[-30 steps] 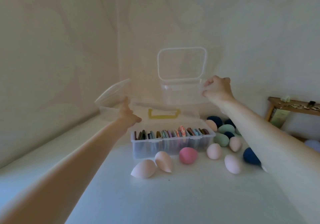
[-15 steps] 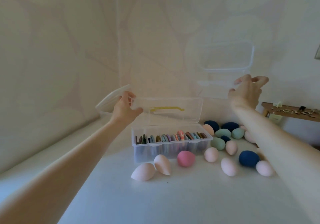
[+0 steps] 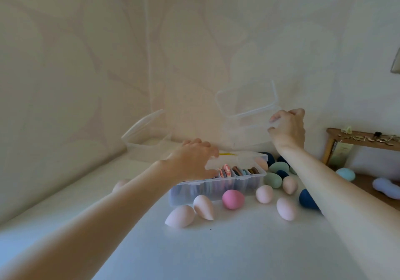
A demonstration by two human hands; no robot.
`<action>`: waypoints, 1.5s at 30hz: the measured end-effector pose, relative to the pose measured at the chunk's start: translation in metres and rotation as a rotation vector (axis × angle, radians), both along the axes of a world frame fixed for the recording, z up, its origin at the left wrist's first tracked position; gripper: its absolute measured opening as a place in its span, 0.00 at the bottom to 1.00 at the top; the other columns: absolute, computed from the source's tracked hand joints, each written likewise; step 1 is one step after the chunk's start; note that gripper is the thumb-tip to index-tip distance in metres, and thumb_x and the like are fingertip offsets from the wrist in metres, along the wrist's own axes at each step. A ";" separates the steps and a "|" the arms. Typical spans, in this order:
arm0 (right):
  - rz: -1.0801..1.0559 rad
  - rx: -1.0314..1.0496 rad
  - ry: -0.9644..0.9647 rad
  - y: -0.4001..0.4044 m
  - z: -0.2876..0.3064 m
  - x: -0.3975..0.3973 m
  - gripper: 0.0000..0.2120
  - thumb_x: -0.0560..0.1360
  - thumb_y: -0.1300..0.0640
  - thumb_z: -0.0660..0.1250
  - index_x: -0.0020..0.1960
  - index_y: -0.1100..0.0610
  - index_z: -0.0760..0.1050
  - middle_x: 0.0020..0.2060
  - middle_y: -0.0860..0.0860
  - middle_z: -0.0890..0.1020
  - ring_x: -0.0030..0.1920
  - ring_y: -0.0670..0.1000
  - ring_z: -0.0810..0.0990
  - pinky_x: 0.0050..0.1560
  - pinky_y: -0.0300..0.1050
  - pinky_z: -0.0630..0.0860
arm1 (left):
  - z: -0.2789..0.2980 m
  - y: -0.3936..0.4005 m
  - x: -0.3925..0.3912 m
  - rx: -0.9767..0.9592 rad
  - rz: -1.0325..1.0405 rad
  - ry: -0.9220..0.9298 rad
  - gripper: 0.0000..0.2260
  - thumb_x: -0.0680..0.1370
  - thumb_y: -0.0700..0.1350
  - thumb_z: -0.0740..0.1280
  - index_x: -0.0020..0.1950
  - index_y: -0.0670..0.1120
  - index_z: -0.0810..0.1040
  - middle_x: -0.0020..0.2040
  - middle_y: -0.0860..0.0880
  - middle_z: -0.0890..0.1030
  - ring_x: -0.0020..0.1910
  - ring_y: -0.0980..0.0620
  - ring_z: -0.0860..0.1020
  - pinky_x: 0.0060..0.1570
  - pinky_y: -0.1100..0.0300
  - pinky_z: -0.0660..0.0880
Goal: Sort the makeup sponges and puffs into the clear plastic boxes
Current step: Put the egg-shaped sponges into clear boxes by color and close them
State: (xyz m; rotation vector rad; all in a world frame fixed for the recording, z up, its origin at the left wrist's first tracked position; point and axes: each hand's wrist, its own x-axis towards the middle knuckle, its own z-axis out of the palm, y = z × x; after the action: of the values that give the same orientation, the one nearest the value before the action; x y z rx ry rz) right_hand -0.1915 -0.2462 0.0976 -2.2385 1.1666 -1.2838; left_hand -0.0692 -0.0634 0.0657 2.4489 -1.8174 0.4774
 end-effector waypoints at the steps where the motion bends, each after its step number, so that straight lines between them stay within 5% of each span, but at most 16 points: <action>1: 0.026 0.020 0.006 -0.001 -0.003 0.001 0.07 0.74 0.67 0.67 0.52 0.60 0.76 0.61 0.56 0.66 0.48 0.57 0.75 0.45 0.42 0.67 | -0.004 -0.002 0.001 0.029 -0.014 0.045 0.22 0.75 0.55 0.64 0.68 0.52 0.67 0.65 0.51 0.72 0.65 0.48 0.69 0.64 0.54 0.64; 8: 0.237 0.154 0.084 -0.006 -0.016 0.014 0.06 0.70 0.62 0.73 0.46 0.60 0.80 0.60 0.59 0.72 0.60 0.58 0.73 0.53 0.43 0.67 | -0.016 0.000 0.018 0.022 -0.084 0.280 0.21 0.74 0.55 0.67 0.66 0.55 0.68 0.61 0.51 0.75 0.60 0.49 0.72 0.60 0.56 0.68; 15: 0.315 0.237 0.071 -0.010 -0.016 0.034 0.07 0.68 0.62 0.74 0.39 0.57 0.76 0.52 0.55 0.76 0.53 0.55 0.75 0.60 0.53 0.75 | -0.009 0.010 0.034 0.059 -0.111 0.422 0.23 0.72 0.51 0.71 0.65 0.54 0.70 0.62 0.54 0.75 0.59 0.54 0.72 0.59 0.61 0.67; 20: 0.326 0.231 0.195 -0.009 -0.019 0.044 0.08 0.69 0.64 0.74 0.47 0.63 0.80 0.50 0.54 0.73 0.50 0.53 0.72 0.48 0.41 0.66 | -0.012 0.016 0.045 0.058 -0.121 0.511 0.25 0.70 0.49 0.74 0.64 0.55 0.70 0.60 0.56 0.73 0.56 0.58 0.69 0.50 0.74 0.64; 26: 0.325 0.371 0.204 -0.015 -0.041 0.049 0.07 0.69 0.63 0.74 0.46 0.60 0.78 0.37 0.47 0.72 0.47 0.53 0.74 0.57 0.48 0.76 | -0.019 0.014 0.047 0.057 -0.116 0.507 0.25 0.70 0.49 0.74 0.65 0.55 0.70 0.63 0.53 0.72 0.60 0.53 0.68 0.62 0.61 0.65; 30: 0.360 0.491 0.223 -0.020 -0.039 0.047 0.04 0.70 0.62 0.73 0.42 0.58 0.78 0.48 0.55 0.78 0.55 0.57 0.77 0.60 0.49 0.74 | -0.022 0.014 0.047 0.041 -0.110 0.499 0.25 0.70 0.50 0.73 0.64 0.56 0.69 0.63 0.53 0.72 0.61 0.52 0.68 0.64 0.56 0.66; 35: 0.358 0.077 0.193 0.002 -0.018 0.039 0.12 0.73 0.62 0.68 0.56 0.59 0.78 0.61 0.56 0.74 0.59 0.55 0.75 0.55 0.40 0.67 | -0.028 0.015 0.045 -0.022 -0.089 0.420 0.25 0.69 0.54 0.73 0.64 0.56 0.70 0.62 0.54 0.73 0.60 0.52 0.69 0.63 0.55 0.65; 38: 0.630 -0.036 0.423 0.035 -0.017 0.024 0.07 0.73 0.59 0.68 0.51 0.57 0.80 0.50 0.52 0.80 0.51 0.50 0.78 0.54 0.41 0.73 | -0.029 0.016 0.040 -0.017 -0.064 0.385 0.28 0.65 0.60 0.68 0.64 0.57 0.70 0.61 0.53 0.73 0.60 0.51 0.69 0.62 0.55 0.65; 40: 0.619 -0.086 0.630 0.048 -0.024 0.017 0.05 0.73 0.57 0.68 0.47 0.56 0.81 0.45 0.51 0.82 0.47 0.51 0.80 0.53 0.47 0.77 | -0.027 0.018 0.037 0.008 -0.045 0.419 0.29 0.64 0.60 0.67 0.64 0.57 0.70 0.61 0.53 0.73 0.61 0.51 0.69 0.62 0.55 0.65; 45: 0.595 -0.013 0.676 0.057 -0.023 -0.003 0.10 0.73 0.54 0.69 0.47 0.60 0.81 0.47 0.55 0.83 0.50 0.55 0.81 0.52 0.50 0.77 | -0.021 0.027 0.035 -0.057 -0.010 0.467 0.21 0.70 0.53 0.73 0.62 0.55 0.74 0.57 0.55 0.71 0.57 0.56 0.69 0.56 0.64 0.67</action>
State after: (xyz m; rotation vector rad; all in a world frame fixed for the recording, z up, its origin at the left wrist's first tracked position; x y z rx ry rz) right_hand -0.1941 -0.1895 0.0743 -2.8118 0.5505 -0.3087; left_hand -0.0345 -0.0360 0.0449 2.2623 -1.5936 -0.0463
